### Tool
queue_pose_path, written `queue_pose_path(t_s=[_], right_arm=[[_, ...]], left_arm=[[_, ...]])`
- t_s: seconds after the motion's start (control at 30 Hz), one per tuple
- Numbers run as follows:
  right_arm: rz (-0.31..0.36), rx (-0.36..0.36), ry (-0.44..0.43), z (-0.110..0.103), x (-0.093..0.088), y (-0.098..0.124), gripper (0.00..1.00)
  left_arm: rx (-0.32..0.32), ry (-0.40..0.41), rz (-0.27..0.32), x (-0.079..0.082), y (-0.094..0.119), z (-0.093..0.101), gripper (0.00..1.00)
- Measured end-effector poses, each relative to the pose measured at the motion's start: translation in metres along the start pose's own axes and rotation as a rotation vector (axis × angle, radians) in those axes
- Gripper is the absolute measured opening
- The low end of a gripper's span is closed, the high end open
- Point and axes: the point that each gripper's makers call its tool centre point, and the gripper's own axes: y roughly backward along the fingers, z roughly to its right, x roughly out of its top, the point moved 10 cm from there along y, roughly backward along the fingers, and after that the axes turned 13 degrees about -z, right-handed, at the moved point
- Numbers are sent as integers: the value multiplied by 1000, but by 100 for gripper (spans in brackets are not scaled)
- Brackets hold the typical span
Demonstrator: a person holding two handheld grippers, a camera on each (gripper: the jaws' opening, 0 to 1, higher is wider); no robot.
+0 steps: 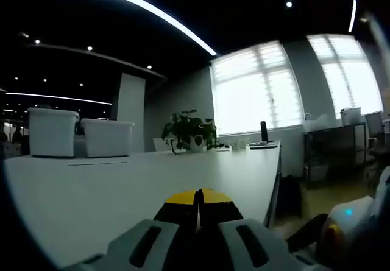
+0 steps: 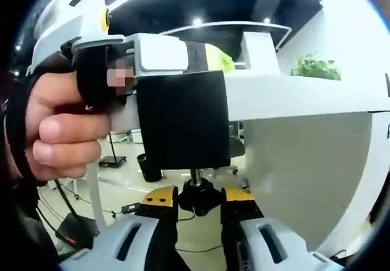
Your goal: Clamp the fixed fixture on the desktop, loosen the retaining clip, secure it to the edge of the desk, and tighten the retaining clip.
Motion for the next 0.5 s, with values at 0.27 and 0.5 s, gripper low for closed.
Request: queue_pose_path(t_s=[0.27, 0.5], right_arm=[[-7, 140, 93, 14, 2, 0, 24], [-9, 297, 146, 26, 4, -5, 24]], left_arm=[[2, 8, -12, 0, 0, 0, 1], [2, 13, -18, 0, -1, 0, 1]])
